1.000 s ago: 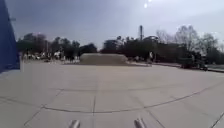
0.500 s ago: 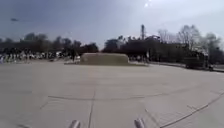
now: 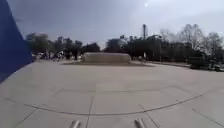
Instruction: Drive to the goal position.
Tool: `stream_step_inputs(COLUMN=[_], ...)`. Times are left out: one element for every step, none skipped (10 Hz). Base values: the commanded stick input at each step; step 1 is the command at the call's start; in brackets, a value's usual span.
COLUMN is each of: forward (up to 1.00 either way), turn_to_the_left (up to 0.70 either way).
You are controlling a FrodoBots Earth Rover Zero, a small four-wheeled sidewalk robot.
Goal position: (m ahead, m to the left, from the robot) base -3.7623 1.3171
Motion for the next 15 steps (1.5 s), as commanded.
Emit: stream_step_inputs(forward=[0.38,0.22,0.06,0.0,0.0,0.0,0.0,0.0,0.0,0.0,0.0,0.0,0.0,0.0,0.0], turn_to_the_left=[0.18,0.24,0.3,0.51,0.8,0.85,0.85,0.85,0.85,0.85,0.85,0.85,0.85,0.85,0.85])
